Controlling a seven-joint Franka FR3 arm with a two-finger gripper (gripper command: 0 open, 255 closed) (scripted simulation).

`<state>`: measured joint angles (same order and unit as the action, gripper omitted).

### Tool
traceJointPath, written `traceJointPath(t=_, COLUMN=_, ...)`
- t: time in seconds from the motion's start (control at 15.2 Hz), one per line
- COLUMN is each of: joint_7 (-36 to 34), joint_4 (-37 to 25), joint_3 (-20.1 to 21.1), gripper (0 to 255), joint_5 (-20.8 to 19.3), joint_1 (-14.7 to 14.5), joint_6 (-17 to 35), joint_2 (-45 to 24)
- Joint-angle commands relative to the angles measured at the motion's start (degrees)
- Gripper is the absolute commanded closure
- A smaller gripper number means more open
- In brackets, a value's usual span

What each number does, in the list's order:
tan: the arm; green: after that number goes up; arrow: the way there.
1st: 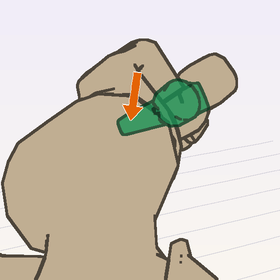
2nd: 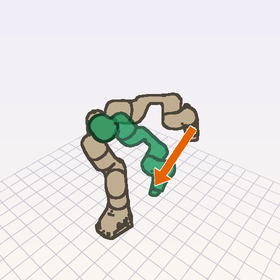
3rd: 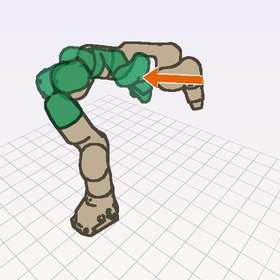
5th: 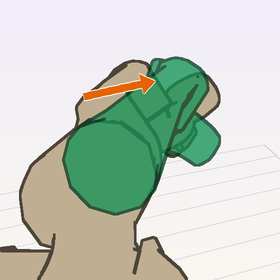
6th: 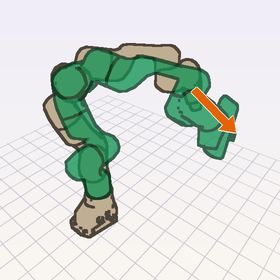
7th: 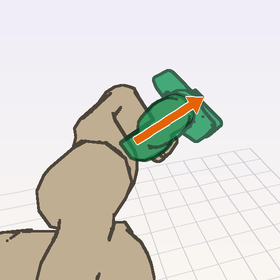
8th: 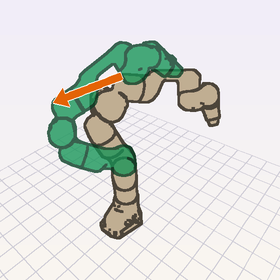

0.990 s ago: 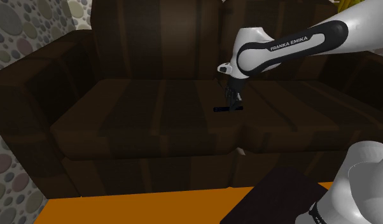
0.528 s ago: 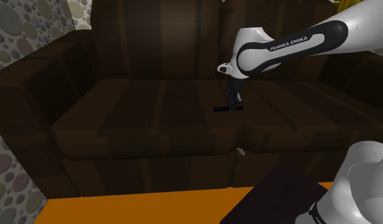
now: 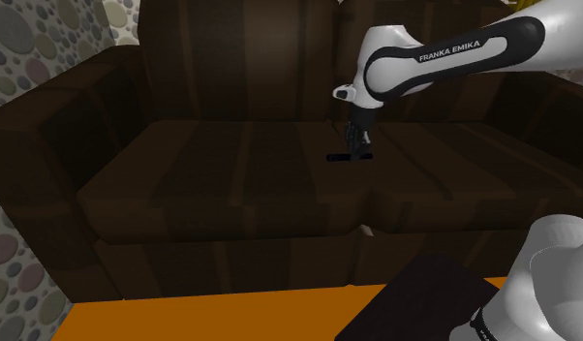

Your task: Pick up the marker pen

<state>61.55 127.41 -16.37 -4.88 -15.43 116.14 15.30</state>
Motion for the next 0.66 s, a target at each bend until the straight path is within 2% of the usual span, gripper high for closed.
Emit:
traceJointPath(t=0.0, joint_7=0.0, joint_4=-1.3, joint_3=0.1, gripper=255, joint_5=0.0, joint_1=-0.1, joint_6=-1.6, joint_2=0.2)
traceJointPath(t=0.46, joint_7=-0.1, joint_4=-6.0, joint_3=0.5, gripper=255, joint_5=0.1, joint_1=-0.2, joint_6=-7.0, joint_2=1.0)
traceJointPath(t=0.59, joint_7=-0.1, joint_4=-6.2, joint_3=0.5, gripper=255, joint_5=0.1, joint_1=-0.2, joint_6=-7.1, joint_2=1.0)
